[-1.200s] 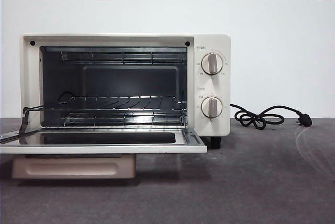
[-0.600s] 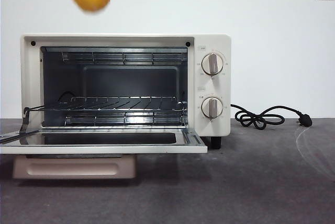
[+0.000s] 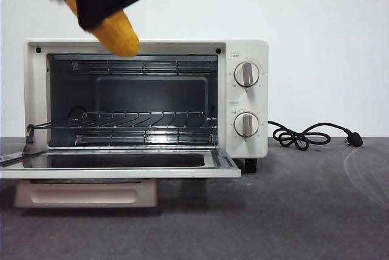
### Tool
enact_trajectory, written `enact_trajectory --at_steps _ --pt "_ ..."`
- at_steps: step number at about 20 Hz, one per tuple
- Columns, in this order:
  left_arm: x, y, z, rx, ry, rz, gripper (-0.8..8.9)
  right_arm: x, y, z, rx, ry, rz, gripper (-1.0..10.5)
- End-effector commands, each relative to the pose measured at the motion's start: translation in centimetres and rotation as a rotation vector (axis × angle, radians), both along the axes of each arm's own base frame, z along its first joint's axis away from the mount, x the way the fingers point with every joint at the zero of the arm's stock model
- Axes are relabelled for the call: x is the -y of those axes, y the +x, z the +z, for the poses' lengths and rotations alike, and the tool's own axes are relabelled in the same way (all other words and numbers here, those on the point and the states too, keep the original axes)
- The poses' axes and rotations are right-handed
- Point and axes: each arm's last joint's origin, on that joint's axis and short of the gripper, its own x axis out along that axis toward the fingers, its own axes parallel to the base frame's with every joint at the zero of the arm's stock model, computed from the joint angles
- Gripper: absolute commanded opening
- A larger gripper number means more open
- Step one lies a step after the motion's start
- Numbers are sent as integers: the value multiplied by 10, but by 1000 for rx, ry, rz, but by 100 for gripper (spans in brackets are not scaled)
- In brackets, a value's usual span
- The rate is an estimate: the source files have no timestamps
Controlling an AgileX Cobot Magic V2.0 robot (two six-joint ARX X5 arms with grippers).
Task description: Take the corn from the table,put the corn in the oven
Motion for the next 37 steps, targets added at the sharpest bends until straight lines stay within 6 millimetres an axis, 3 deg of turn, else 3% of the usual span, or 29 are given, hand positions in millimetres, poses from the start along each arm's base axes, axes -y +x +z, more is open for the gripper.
enact_trajectory --at_steps 1,8,13,23,29,33,37 --pt "0 0 -3 -17 6 3 -6 -13 8 -12 96 -109 -19 -12" --pt "-3 0 -3 -16 16 71 -6 -32 20 -41 142 -243 -22 -12" --pt "-3 0 -3 -13 21 74 -6 -36 35 -58 212 -306 -125 -12" --pt "-3 0 -3 -10 30 74 -6 -22 70 -75 219 -363 -221 -12" --pt "-3 0 -3 -8 35 73 -6 -15 78 -81 189 -410 -223 -10" --pt "-3 0 -3 -8 35 73 -6 -14 80 -82 177 -416 -212 15" --pt "-3 0 -3 -8 35 72 -6 -13 79 -84 149 -411 -201 163"
